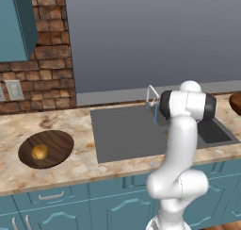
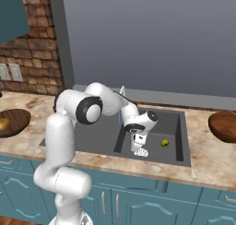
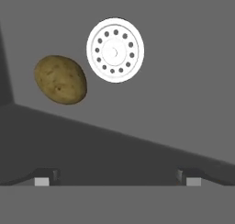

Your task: Pick the potatos from the sink and place them in one bowl. Place the pear in the other bowl. Then turn off the sink faucet.

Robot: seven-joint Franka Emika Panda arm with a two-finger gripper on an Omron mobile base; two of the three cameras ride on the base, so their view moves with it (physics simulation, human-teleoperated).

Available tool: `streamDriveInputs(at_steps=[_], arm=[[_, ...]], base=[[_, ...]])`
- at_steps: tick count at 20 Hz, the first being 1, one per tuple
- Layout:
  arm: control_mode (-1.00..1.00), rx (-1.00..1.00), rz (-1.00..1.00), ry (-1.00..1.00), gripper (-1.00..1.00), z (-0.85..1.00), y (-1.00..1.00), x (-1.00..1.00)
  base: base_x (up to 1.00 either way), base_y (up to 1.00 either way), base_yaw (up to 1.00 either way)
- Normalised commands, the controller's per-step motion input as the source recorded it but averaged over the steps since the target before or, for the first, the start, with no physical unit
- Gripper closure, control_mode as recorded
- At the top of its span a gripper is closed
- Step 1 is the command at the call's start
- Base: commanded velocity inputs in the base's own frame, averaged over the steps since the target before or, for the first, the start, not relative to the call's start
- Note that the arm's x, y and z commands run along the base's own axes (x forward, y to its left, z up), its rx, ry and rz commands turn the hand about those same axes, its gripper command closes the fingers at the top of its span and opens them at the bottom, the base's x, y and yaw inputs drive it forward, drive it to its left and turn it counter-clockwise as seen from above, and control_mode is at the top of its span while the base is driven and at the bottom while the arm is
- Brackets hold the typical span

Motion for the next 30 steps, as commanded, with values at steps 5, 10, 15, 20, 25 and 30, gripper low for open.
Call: streamDriveInputs(at_steps=[5,10,15,20,25,30], arm=[[-1.0,0.0,0.0,0.0,-1.0,-0.38,-0.07,0.47],[-1.0,0.0,0.0,-0.01,-1.0,-0.37,-0.11,0.58],[-1.0,0.0,0.0,-0.03,-1.0,-0.42,-0.2,0.51],[-1.0,0.0,0.0,-0.05,-1.0,-0.45,-0.17,0.44],[-1.0,0.0,0.0,0.0,1.0,-0.35,0.08,0.26],[-1.0,0.0,0.0,0.01,1.0,-0.12,0.47,0.07]], base=[[0.0,0.0,0.0],[0.0,0.0,0.0],[0.0,0.0,0.0],[0.0,0.0,0.0],[0.0,0.0,0.0],[0.0,0.0,0.0]])
